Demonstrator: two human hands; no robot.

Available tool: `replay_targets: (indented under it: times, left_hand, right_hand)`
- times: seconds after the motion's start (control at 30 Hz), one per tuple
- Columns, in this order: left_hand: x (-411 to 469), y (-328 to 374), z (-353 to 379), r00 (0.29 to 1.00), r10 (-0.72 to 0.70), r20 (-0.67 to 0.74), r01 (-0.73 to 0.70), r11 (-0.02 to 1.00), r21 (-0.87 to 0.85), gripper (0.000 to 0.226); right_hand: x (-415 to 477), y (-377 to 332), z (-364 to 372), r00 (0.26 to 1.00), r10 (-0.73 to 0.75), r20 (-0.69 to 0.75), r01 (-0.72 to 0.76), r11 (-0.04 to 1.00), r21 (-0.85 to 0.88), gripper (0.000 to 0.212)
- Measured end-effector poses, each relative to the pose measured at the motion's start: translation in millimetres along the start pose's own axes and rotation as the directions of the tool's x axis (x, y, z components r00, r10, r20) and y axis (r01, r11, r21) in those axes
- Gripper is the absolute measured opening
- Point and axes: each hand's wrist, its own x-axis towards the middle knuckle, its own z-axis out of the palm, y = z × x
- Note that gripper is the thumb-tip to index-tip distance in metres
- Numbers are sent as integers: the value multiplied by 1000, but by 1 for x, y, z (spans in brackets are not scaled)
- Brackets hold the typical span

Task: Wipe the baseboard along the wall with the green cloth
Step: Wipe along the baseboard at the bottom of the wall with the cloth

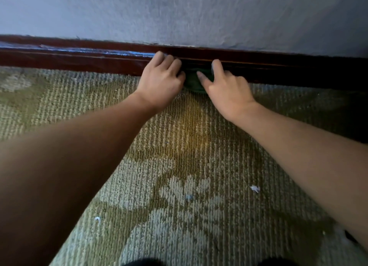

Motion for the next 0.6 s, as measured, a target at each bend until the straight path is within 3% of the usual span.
replay_targets:
  times: [0.17, 0.47, 0.6]
  left_hand:
    - [3, 9, 1, 998, -19, 61, 22, 999, -49, 14]
    - [-1, -1, -19, 999, -30, -30, 28, 998, -50, 24]
    - [-7, -15, -30, 998, -38, -59, 36, 999, -29, 25]
  right_hand:
    - [1, -3, 2, 998, 28, 51, -30, 999, 29, 55]
    - [-10, 6, -14, 999, 16, -44, -14, 999, 52, 63]
    - [-8, 2, -29, 994, 33, -100, -23, 995, 95, 54]
